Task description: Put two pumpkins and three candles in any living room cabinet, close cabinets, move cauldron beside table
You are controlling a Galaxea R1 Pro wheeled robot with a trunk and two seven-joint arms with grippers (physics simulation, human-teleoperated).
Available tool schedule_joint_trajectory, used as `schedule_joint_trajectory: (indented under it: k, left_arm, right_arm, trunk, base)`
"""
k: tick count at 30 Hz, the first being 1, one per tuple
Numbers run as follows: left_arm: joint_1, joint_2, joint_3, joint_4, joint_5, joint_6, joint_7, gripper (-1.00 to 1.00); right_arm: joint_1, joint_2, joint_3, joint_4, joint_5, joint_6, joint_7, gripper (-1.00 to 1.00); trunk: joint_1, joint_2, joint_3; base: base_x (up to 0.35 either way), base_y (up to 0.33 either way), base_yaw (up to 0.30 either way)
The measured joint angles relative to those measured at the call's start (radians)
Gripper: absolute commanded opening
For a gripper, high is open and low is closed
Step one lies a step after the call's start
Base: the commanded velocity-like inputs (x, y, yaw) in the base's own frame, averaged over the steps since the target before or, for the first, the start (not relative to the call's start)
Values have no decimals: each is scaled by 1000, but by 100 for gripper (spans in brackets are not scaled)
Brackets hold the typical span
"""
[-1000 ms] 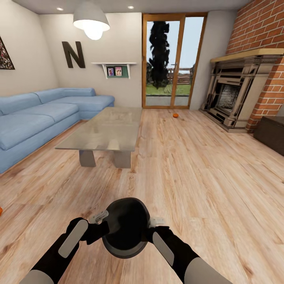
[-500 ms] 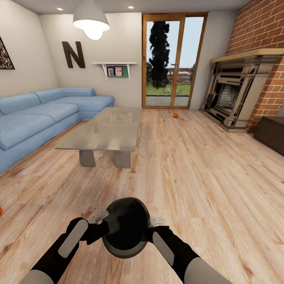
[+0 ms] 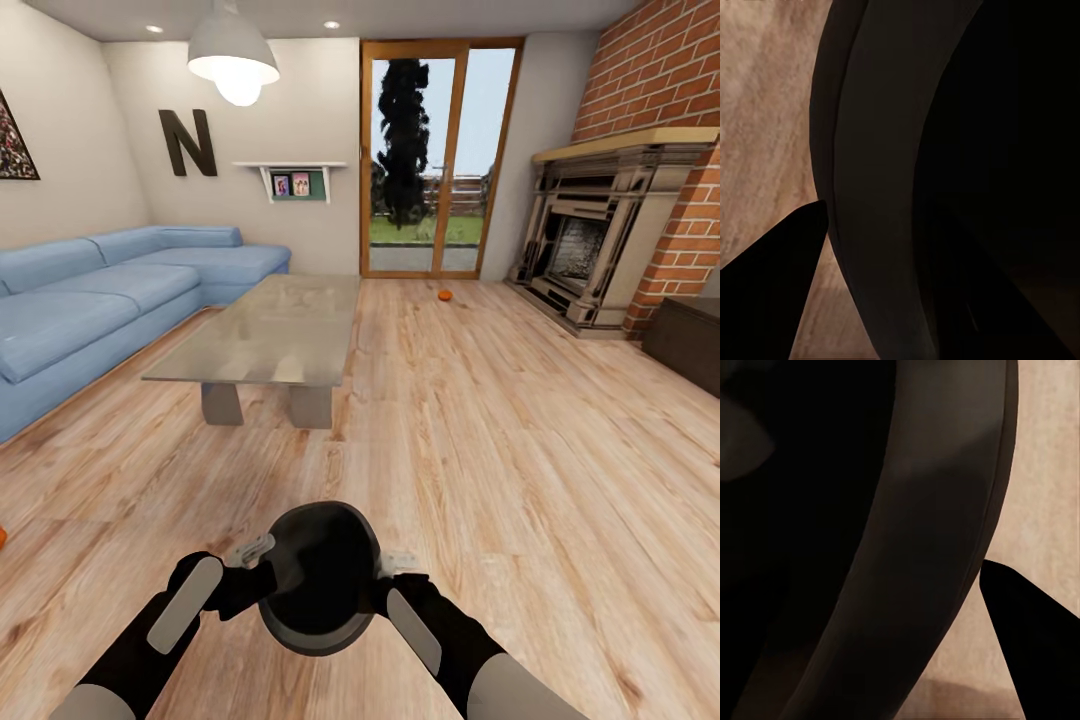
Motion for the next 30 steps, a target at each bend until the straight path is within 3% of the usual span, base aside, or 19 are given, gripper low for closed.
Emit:
schedule_joint_trajectory:
  k: [11,30]
  left_arm:
    - [0,1,-2,0,2,2,0,-100]
    - [0,2,-1,0,4,-4,-5,-100]
  right_arm:
    - [1,0,-1,-1,2,2,1,-100]
    - [-3,0,-1,-2,8,5,2,-100]
  trunk:
    - [0,0,0]
    - [-1,0,2]
  base:
    - [28,229,0]
    - [254,192,-30]
